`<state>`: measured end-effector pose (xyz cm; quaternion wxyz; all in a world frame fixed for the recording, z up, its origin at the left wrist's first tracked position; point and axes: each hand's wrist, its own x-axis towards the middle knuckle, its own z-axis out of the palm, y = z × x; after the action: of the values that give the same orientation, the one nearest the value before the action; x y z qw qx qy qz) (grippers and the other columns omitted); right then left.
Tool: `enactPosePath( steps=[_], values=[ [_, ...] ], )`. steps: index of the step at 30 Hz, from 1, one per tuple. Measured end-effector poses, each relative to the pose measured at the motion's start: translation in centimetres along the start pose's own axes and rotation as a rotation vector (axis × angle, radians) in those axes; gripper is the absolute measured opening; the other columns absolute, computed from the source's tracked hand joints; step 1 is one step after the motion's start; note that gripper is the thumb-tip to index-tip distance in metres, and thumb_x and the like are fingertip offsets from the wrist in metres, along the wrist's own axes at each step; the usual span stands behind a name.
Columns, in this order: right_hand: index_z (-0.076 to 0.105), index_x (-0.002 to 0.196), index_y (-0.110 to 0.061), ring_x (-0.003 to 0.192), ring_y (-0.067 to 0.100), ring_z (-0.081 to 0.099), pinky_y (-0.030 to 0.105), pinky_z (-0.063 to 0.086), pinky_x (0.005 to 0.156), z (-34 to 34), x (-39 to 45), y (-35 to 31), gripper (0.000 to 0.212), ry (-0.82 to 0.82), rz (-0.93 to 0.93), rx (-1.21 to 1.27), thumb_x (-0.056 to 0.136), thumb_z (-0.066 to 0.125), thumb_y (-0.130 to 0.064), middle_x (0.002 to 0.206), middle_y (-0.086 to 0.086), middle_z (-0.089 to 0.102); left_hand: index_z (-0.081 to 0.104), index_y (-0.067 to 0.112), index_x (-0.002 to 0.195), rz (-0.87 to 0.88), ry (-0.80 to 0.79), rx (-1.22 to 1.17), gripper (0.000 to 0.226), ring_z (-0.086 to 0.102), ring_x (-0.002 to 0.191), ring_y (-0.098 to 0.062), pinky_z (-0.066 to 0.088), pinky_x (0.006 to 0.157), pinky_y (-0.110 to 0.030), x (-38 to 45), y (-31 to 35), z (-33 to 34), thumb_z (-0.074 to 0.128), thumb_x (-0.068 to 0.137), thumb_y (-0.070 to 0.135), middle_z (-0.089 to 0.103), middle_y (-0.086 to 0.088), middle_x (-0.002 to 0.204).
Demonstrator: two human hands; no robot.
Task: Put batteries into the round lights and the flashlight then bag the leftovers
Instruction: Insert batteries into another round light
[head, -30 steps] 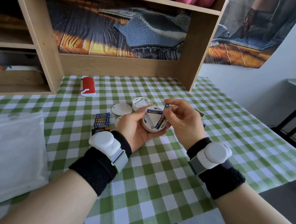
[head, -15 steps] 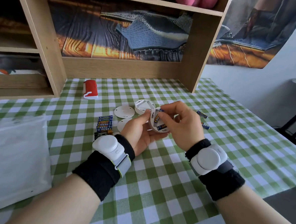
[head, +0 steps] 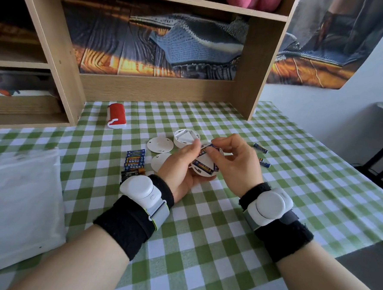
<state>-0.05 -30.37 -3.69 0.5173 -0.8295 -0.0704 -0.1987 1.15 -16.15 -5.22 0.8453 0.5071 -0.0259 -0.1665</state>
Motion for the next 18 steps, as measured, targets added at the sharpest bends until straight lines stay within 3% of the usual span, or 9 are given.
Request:
enactPosePath(
  steps=[4,9,13,18],
  values=[
    [0.069,0.087,-0.021,0.088,0.005,0.068,0.028,0.057,0.078,-0.2,0.1,0.4,0.003,-0.044,0.021,0.097,0.09,0.07,-0.023,0.093,-0.009,0.074,0.058,0.004,0.127,0.031,0.007,0.025,0.029,0.064,0.101,-0.032,0.058,0.078,-0.045,0.0,-0.2,0.1,0.051,0.101,0.015,0.064,-0.021,0.116],
    [0.066,0.097,-0.008,0.082,0.011,0.07,0.022,0.055,0.072,-0.1,0.0,0.7,0.007,-0.079,0.102,0.311,0.09,0.068,-0.009,0.09,0.001,0.073,0.05,0.0,0.129,0.041,0.021,0.018,0.032,0.066,0.102,-0.037,0.056,0.082,-0.059,0.0,-0.4,0.0,0.054,0.099,0.011,0.062,-0.027,0.123],
    [0.06,0.109,-0.012,0.091,0.018,0.069,0.034,0.056,0.084,-0.2,0.2,1.2,0.021,-0.108,0.21,0.479,0.091,0.065,-0.004,0.1,0.005,0.073,0.051,-0.001,0.123,0.049,0.023,0.021,0.024,0.066,0.096,-0.037,0.054,0.084,-0.063,0.0,-0.3,0.0,0.05,0.099,0.003,0.064,-0.022,0.107],
    [0.057,0.107,-0.016,0.088,0.02,0.067,0.036,0.052,0.083,-0.3,0.5,1.7,0.023,-0.125,0.257,0.541,0.09,0.066,-0.004,0.096,0.004,0.072,0.053,0.001,0.119,0.047,0.034,0.026,0.021,0.063,0.1,-0.042,0.05,0.087,-0.069,0.0,-0.2,0.0,0.047,0.099,0.001,0.062,-0.026,0.111]
  ],
)
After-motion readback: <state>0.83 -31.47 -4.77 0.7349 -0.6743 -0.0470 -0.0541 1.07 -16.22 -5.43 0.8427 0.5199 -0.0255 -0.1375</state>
